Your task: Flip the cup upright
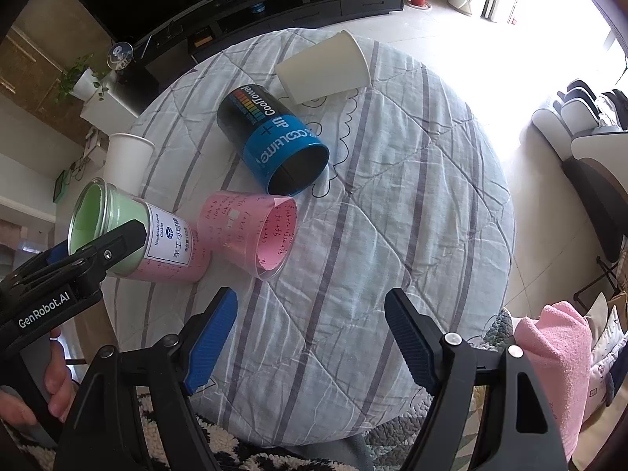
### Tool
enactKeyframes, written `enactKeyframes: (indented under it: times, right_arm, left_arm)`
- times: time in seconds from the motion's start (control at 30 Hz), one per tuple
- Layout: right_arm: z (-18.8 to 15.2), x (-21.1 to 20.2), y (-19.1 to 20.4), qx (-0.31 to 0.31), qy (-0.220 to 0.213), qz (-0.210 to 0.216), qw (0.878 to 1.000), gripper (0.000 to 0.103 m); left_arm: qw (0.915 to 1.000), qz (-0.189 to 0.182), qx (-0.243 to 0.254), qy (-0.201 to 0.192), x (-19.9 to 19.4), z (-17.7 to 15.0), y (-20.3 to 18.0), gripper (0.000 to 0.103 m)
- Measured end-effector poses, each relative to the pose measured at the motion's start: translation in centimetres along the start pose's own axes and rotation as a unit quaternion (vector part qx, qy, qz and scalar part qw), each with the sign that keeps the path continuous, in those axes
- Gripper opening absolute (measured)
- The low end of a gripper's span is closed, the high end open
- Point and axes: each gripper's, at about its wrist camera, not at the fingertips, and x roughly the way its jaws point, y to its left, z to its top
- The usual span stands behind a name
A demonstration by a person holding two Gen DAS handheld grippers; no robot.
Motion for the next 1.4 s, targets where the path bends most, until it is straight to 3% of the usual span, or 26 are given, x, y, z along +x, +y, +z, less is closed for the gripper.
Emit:
enactKeyframes:
  times: [0.33,0.67,0.93,1.4]
  right_arm:
    - [-0.3,-2.7,0.5,-0.011,-0.037,0.008,0.999,0.079]
    - [-2.3,-7.1,1.0,-0.048,-0.095,0.031,0.994,0.079]
    - [-4.0,-10.6,1.3,-0.066,-0.138,0.038,0.988,0.079]
    - [-7.6,-13.9,2.2,-0.034,-0.184,0.022,0.982,0.079]
  left_arm:
    - [0.9991,0.020,0.002,-0.037,-3.7,-0.5,-0.1,0.093]
    - [0.9947,0.045,-0.014,-0.091,-9.7,-3.8,-0.7,0.094]
    - [0.9918,0.048,-0.017,-0.117,-12.8,-6.0,-1.2,0.095]
    - [0.9895,0.032,0.028,-0.138,-15.5,-8.3,-1.4,0.096]
